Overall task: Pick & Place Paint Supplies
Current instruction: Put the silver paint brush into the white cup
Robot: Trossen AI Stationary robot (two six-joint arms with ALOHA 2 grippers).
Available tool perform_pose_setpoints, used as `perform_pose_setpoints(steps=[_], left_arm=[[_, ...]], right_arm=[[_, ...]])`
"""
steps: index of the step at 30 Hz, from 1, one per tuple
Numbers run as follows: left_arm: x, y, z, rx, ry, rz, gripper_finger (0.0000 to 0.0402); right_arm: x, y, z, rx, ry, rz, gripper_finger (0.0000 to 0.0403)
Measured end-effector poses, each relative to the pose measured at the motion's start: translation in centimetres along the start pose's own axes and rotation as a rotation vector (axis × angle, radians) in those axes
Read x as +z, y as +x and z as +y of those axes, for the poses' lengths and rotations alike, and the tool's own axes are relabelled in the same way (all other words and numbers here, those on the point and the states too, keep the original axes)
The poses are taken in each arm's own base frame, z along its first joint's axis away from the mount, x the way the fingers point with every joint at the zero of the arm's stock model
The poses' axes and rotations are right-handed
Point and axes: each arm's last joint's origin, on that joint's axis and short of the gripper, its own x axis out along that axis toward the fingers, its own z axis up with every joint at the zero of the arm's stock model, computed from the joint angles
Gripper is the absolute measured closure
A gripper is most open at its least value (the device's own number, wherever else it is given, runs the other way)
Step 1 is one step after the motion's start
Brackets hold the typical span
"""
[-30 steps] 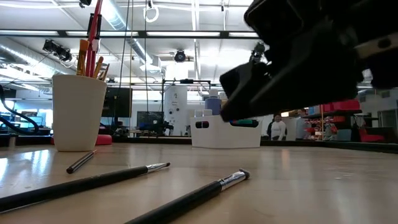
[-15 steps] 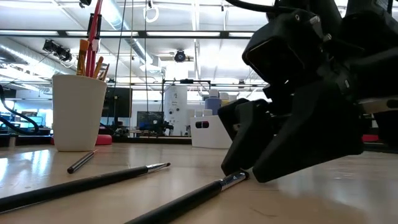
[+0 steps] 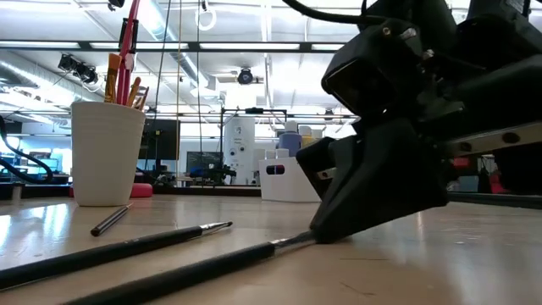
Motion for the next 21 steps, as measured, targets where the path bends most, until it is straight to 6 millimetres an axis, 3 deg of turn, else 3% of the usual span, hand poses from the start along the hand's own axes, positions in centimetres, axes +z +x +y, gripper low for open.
perform_pose_setpoints(steps=[9, 21], left_arm=[[0.0, 0.0, 0.0, 0.000, -0.009, 0.000, 0.0345], [0.9, 0.9, -1.3, -0.067, -0.112, -0.081, 0.0344]], right_arm=[[0.9, -1.1, 0.4, 0.020, -0.046, 0.015, 0.0400], [6.5, -6.9, 1.3, -0.035, -0.230, -0.074, 0.0402]])
